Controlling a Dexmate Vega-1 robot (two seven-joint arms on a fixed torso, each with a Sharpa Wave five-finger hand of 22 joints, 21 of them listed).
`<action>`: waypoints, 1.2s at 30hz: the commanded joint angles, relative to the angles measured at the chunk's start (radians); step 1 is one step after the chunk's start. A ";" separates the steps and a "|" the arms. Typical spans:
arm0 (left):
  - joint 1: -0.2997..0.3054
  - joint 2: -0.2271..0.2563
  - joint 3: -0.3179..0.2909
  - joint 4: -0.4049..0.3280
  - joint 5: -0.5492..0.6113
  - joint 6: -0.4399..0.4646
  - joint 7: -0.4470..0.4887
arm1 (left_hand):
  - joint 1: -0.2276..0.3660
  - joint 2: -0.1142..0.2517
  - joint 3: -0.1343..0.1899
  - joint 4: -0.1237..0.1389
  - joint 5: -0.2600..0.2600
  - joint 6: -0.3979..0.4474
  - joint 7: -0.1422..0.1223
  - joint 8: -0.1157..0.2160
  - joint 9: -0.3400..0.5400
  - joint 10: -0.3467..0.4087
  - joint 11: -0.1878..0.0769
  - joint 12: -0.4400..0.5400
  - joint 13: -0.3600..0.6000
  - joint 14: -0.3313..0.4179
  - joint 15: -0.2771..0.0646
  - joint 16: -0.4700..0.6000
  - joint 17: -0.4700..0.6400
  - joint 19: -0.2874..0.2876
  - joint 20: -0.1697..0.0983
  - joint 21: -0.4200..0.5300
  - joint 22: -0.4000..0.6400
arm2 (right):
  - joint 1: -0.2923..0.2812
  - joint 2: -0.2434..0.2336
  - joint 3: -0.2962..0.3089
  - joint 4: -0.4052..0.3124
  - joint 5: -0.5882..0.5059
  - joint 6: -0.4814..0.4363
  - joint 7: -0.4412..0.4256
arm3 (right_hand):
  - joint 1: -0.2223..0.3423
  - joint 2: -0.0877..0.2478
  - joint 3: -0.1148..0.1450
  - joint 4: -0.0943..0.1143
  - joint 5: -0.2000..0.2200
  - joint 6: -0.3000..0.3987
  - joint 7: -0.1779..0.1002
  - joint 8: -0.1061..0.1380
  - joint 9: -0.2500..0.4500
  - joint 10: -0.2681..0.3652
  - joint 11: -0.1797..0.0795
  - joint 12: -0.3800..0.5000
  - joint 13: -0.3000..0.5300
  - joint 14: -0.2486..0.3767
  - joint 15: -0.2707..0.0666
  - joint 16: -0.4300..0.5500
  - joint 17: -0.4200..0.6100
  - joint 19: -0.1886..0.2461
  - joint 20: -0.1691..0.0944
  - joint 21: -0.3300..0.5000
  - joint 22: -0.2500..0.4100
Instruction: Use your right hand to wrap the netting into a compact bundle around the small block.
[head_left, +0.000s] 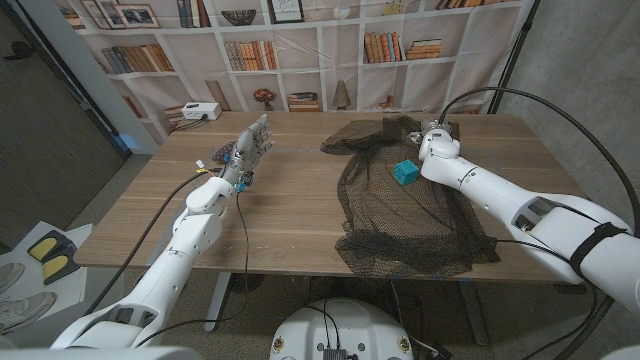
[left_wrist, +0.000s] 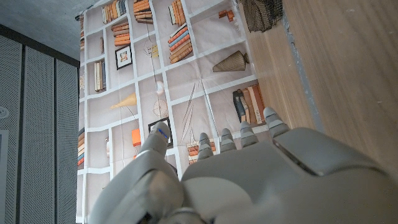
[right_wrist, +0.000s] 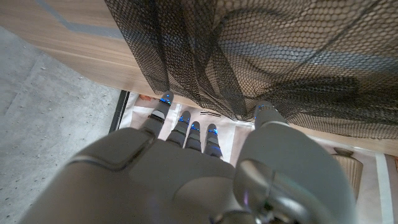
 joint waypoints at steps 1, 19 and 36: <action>0.018 0.001 0.004 -0.034 0.006 0.005 0.022 | -0.003 -0.002 0.008 -0.003 0.004 0.004 -0.006 0.003 0.005 0.004 -0.002 0.004 0.003 0.002 0.003 0.003 0.002 0.008 0.006 0.003 0.003 | 0.083 0.067 -0.042 0.193 0.017 -0.008 0.021 | 0.009 0.004 -0.001 -0.011 0.007 -0.033 0.000 -0.003 0.001 -0.026 0.011 -0.002 0.004 -0.010 0.000 0.003 -0.001 -0.002 0.001 -0.005 0.001; 0.011 -0.001 0.011 -0.035 0.010 0.008 0.033 | -0.004 -0.004 0.008 -0.005 0.004 0.003 -0.007 0.001 0.005 0.005 -0.001 0.003 0.003 0.006 0.005 0.003 0.001 0.008 0.006 0.003 0.003 | 0.270 0.256 -0.140 0.728 0.142 0.222 -0.013 | -0.011 -0.004 -0.027 -0.030 0.009 -0.061 0.002 0.022 -0.005 -0.087 0.069 0.016 -0.014 -0.075 0.061 0.009 -0.047 -0.022 0.028 -0.045 0.000; 0.004 0.000 0.014 -0.027 0.005 0.018 0.026 | -0.005 -0.005 0.009 -0.005 0.004 0.000 -0.009 -0.001 0.005 0.006 -0.002 0.002 0.003 0.008 0.006 0.003 0.001 0.009 0.006 0.003 0.003 | 0.224 0.252 -0.184 0.675 0.234 0.161 -0.323 | 0.294 0.100 0.111 -0.129 0.027 0.533 -0.003 0.144 -0.002 0.714 -0.082 0.302 0.024 0.719 -0.189 0.404 0.066 0.460 -0.072 0.098 0.013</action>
